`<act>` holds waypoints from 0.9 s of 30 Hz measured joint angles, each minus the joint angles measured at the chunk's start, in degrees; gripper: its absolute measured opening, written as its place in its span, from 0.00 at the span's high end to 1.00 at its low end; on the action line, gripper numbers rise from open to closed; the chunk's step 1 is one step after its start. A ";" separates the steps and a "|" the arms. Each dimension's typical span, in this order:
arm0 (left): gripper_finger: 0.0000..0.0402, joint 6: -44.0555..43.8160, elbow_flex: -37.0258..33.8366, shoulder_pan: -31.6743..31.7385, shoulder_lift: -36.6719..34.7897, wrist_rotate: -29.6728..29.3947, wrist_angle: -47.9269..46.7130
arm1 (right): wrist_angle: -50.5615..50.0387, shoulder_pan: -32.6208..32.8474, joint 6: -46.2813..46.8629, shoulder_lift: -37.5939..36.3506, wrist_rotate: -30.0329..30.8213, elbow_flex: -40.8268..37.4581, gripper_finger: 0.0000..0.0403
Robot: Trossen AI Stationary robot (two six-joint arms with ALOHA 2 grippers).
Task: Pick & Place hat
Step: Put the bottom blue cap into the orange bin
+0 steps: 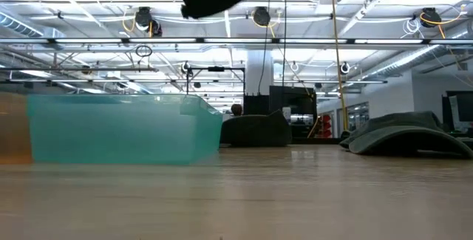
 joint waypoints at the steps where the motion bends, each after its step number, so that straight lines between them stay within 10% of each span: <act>1: 0.09 0.25 0.00 0.00 0.00 -0.38 -0.30 | 1.33 0.00 0.34 0.00 0.99 0.00 1.00; 27: 0.09 0.90 0.00 -0.09 4.71 -11.48 0.22 | 14.31 0.11 -1.66 0.79 19.68 0.04 1.00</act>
